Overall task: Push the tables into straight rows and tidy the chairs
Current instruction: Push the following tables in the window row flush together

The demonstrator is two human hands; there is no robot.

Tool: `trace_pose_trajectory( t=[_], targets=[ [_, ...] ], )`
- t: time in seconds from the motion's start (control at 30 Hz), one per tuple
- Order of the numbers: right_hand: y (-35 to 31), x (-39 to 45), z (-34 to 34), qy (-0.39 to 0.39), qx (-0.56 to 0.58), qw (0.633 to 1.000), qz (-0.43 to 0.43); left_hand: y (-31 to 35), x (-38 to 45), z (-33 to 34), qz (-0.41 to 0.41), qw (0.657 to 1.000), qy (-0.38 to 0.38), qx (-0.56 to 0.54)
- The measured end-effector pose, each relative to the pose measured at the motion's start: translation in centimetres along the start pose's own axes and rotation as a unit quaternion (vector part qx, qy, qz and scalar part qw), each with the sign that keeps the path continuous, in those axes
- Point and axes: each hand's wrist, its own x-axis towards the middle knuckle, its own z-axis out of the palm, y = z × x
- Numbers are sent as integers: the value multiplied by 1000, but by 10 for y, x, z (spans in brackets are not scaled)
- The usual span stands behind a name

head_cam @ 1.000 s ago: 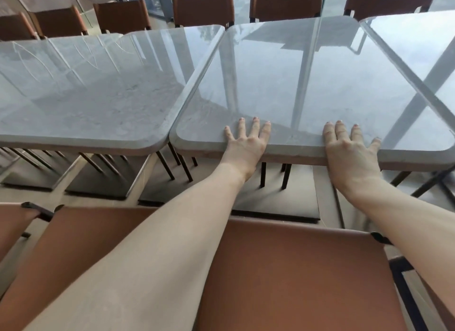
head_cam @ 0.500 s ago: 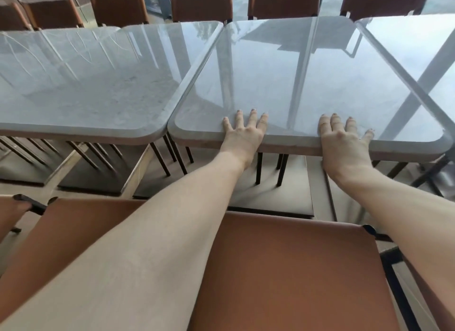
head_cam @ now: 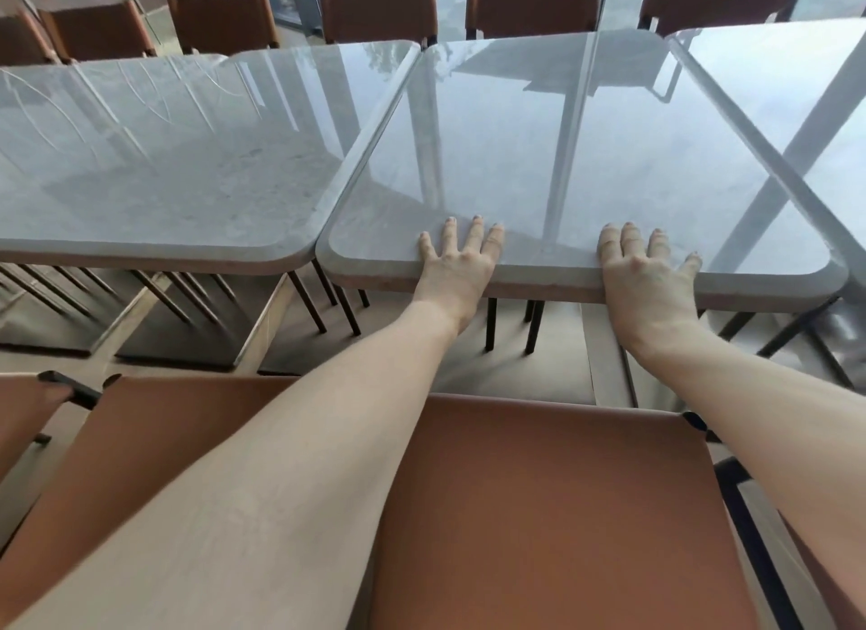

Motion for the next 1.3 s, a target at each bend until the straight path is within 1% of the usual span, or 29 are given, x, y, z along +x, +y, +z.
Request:
trace_pose_trajectory(
  t=[0.13,0.23,0.3,0.37,0.4,0.43,0.5,0.53,0.57,0.6,0.63,0.7,0.73,0.77,0.8,0.83,0.9,0.93,0.97,1.0,1.03,1.07,1.1,1.13,1.17,1.2,1.23,1.27,1.3],
  targets=[
    [2,-2,0,-2,-2,1000,-4,2,-1,-1,-1,1000,-2,0],
    [3,-2,-3,-13,3,1000,-6,-2,-1,-3,0,999,-21,-33],
    [6,-3,-4,-14,7,1000,-10,-11,-5,-5,23,995,-36,-87],
    [12,-5,-5,-4,18,1000,-20,-31,-12,-11,40,983,-37,-174],
    [16,-6,-6,0,27,999,-25,-45,-17,-12,25,976,-15,-216],
    [20,-7,-9,-1,34,999,-34,-58,-22,-11,-15,968,24,-248],
    [26,-6,-17,-19,41,997,-58,-79,-29,-7,-144,940,125,-283],
    [30,-4,-23,-27,39,996,-69,-87,-30,-3,-222,913,167,-299],
    [32,1,-29,-35,39,996,-77,-95,-31,0,-304,874,202,-320],
    [32,7,-36,-42,45,995,-77,-102,-30,3,-385,824,228,-347],
    [29,14,-43,-46,60,995,-69,-109,-28,4,-459,763,251,-380],
    [20,30,-50,-35,115,992,-43,-117,-18,7,-578,617,286,-452],
    [14,37,-47,-25,148,988,-44,-118,-10,10,-614,545,301,-485],
    [7,41,-42,-17,169,984,-59,-115,-3,12,-636,489,313,-509],
    [1,44,-35,-14,181,980,-82,-111,2,15,-646,450,324,-524],
    [-3,45,-28,-15,192,976,-103,-108,6,16,-650,427,332,-533],
    [-3,49,-20,-18,209,971,-113,-103,13,15,-649,406,344,-544],
    [-2,50,-18,-20,214,970,-113,-100,15,15,-650,407,345,-542],
    [-1,51,-16,-25,217,969,-115,-96,16,14,-650,418,340,-536],
    [3,52,-17,-30,223,967,-116,-89,16,12,-645,441,331,-529],
    [9,52,-19,-41,228,966,-117,-78,16,7,-634,485,312,-515],
    [15,52,-22,-56,224,965,-126,-66,16,1,-612,555,285,-485],
    [22,51,-23,-68,212,965,-137,-56,15,-1,-565,650,259,-437],
    [28,47,-23,-74,196,968,-140,-49,13,0,-478,758,234,-378],
    [33,42,-20,-70,179,973,-129,-46,11,3,-359,857,199,-311],
    [36,38,-15,-54,165,979,-105,-46,10,5,-231,928,156,-248],
    [36,34,-9,-28,152,985,-73,-49,9,8,-121,968,104,-195],
    [35,30,-4,-1,146,988,-41,-53,8,9,-49,985,52,-155],
    [33,28,0,19,143,989,-21,-57,8,10,-13,991,18,-131]
  ],
)
